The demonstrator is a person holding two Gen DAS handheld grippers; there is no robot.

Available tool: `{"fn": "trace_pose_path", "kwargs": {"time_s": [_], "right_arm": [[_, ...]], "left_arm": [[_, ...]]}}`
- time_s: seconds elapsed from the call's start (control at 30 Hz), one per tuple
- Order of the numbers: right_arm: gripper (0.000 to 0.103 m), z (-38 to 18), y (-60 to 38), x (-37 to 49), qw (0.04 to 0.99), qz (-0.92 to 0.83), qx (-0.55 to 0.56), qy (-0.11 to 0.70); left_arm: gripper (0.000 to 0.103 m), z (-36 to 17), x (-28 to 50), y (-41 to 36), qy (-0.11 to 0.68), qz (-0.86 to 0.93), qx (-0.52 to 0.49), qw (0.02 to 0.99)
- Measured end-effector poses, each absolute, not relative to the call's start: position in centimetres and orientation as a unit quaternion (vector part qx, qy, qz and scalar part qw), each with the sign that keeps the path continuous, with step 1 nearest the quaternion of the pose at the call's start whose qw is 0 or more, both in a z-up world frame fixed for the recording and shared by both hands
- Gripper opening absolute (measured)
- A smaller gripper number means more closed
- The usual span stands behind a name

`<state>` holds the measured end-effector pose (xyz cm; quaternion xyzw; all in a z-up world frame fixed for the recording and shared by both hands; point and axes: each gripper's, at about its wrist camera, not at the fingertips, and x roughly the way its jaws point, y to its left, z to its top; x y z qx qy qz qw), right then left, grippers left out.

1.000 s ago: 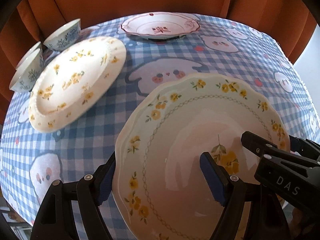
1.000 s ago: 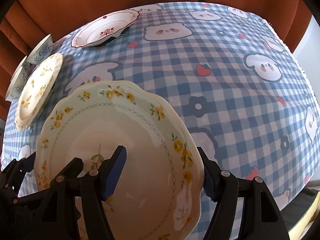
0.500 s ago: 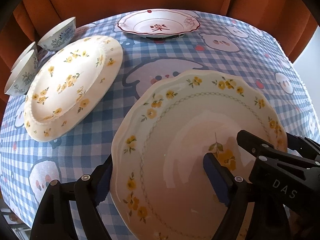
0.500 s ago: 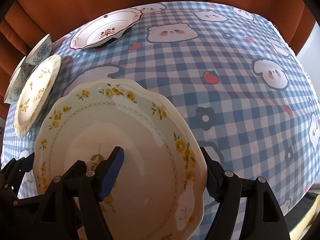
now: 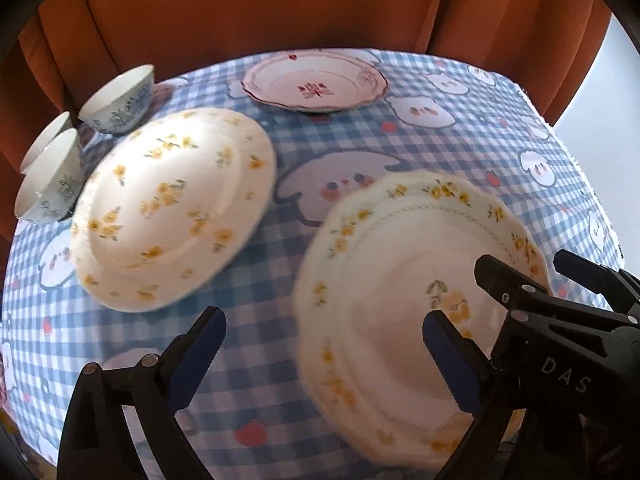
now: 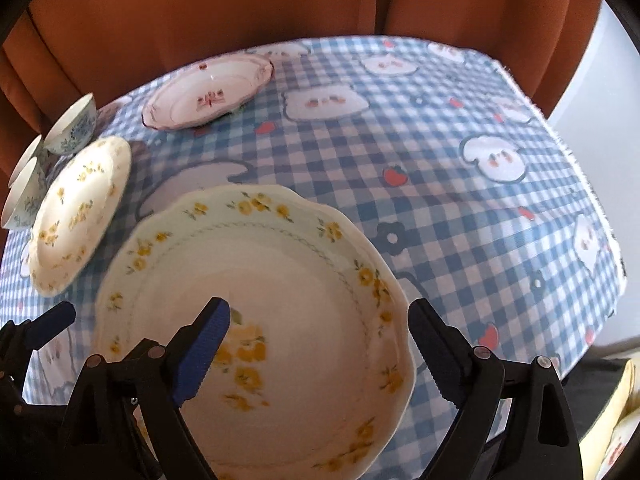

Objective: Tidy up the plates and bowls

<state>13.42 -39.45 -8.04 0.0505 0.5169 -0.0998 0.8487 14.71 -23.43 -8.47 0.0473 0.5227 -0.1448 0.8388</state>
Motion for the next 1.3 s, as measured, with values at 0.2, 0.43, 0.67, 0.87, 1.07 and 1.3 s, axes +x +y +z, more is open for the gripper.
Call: {"fn": "trace_pose_path", "kwargs": {"time_s": [0.2, 0.43, 0.67, 0.87, 1.07, 1.3], "right_arm": [[0.093, -6.7, -35.5, 13.0, 0.857, -0.099, 0.054, 0.504], [0.093, -5.5, -29.9, 13.2, 0.868, -0.09, 0.059, 0.486], [0.093, -4.9, -25.6, 15.0, 0.873, -0.078, 0.063, 0.477], [0.092, -5.0, -23.7, 17.7, 0.875, -0.074, 0.068, 0.473], [0.089, -5.6, -23.0, 21.4, 0.877, -0.069, 0.058, 0.473], [0.083, -7.8, -23.2, 25.5, 0.871, -0.056, 0.056, 0.485]], "left_arm": [[0.1, -7.5, 14.4, -19.2, 0.515, -0.138, 0.04, 0.845], [0.1, -6.5, 14.6, -13.6, 0.507, -0.113, 0.033, 0.854], [0.099, -6.2, 16.4, -9.6, 0.508, -0.086, 0.023, 0.857], [0.096, -6.7, 19.2, -7.8, 0.512, -0.056, 0.0, 0.857], [0.095, -7.9, 22.3, -7.5, 0.513, -0.033, -0.011, 0.858], [0.091, -10.2, 25.9, -7.6, 0.526, -0.005, -0.023, 0.85]]}}
